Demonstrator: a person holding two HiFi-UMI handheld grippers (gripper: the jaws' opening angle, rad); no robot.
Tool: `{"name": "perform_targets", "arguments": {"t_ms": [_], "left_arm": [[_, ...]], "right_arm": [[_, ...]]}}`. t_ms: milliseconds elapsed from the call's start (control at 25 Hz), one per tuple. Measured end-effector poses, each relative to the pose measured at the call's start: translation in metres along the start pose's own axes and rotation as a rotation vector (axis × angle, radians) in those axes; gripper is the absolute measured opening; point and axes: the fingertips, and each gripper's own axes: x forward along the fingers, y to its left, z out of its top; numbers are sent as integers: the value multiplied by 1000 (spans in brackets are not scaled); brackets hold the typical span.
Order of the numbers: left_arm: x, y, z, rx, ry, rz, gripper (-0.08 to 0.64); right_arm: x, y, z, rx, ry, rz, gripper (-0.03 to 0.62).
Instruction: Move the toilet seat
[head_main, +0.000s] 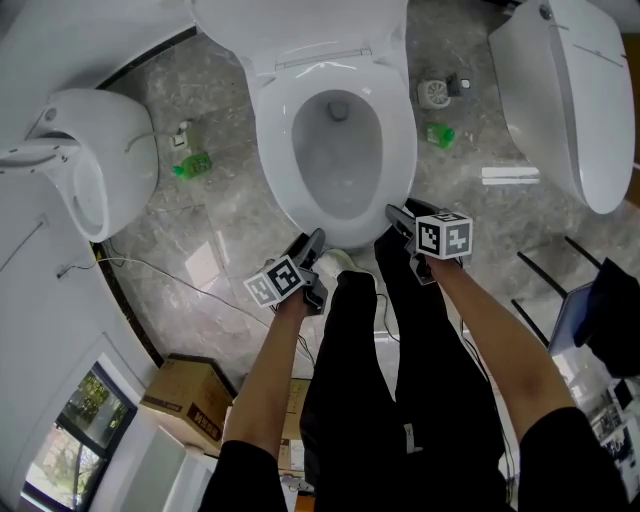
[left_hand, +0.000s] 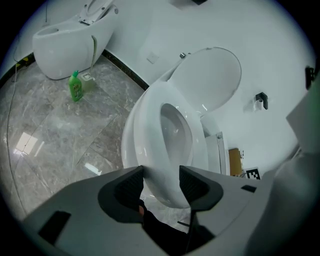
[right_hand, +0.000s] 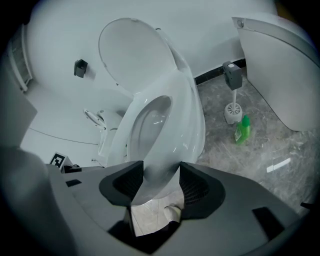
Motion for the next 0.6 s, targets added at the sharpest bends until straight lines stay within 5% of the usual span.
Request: {"name": "perform_targets", "arguments": {"t_ms": [600], "left_arm": [[-5,-1,5,22,-41,5,207]], "right_arm": [[5,-4,14,209,-57,56,221]]}}
